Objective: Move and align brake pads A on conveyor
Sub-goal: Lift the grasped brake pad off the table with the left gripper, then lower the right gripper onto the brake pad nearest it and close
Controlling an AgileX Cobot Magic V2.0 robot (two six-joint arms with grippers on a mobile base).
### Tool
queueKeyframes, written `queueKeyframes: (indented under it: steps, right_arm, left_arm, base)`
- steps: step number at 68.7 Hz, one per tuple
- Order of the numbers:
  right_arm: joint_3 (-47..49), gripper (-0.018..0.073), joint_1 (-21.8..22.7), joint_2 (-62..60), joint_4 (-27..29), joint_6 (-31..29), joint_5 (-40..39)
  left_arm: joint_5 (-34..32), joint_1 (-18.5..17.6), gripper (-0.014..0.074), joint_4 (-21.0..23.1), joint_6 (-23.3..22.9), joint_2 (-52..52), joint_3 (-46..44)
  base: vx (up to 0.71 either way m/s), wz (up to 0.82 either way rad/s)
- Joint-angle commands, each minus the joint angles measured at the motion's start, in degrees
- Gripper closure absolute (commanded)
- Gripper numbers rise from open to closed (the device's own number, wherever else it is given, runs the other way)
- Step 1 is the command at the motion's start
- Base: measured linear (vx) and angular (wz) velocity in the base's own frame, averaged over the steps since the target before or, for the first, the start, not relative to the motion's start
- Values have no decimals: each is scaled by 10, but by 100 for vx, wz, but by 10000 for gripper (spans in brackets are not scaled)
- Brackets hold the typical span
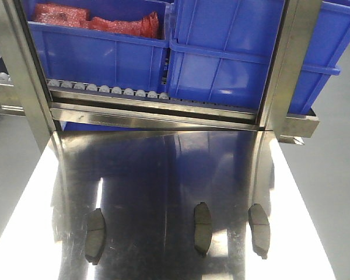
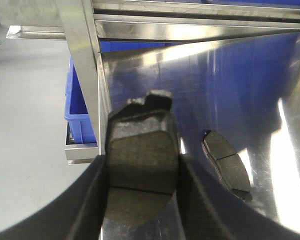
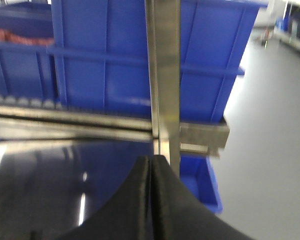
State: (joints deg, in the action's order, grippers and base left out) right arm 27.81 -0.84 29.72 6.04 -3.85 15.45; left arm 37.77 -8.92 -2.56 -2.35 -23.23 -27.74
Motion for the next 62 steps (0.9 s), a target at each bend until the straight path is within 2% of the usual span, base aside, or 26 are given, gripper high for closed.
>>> queueKeyframes:
  steps: [1,10,17,21,36,43,48,55,62]
  right_arm:
    - [54,567,2,57,0,5,23]
    - [107,528,2,148,0,5,103]
    - [138,448,2,209,0,2,145]
    - [152,384,2,243,0,-4,162]
    - [190,51,2,338,1,-4,205]
    - [207,-50,2,386,1,-4,241]
    - [221,-82,-3,418,1,-4,264]
    - [240,-83,-27,461,0,2,281]
    - [263,-78,-57,500,1,39,291]
  left_arm:
    - [-54,0,602,2,0,-4,-17]
    - [-54,0,602,2,0,-4,-17]
    - [-54,0,602,2,0,-4,-17]
    - [-54,0,602,2,0,-4,-17]
    - [-54,0,602,2,0,-4,-17]
    - [-54,0,602,2,0,-4,-17]
    - [-54,0,602,2,0,-4,-17]
    - [-54,0,602,2,0,-4,-17]
    - [-54,0,602,2,0,-4,-17]
  base:
    - [0,0]
    - [0,0]
    - [0,0]
    - [0,0]
    - [0,0]
    - [0,0]
    - [0,0]
    - [0,0]
    - [0,0]
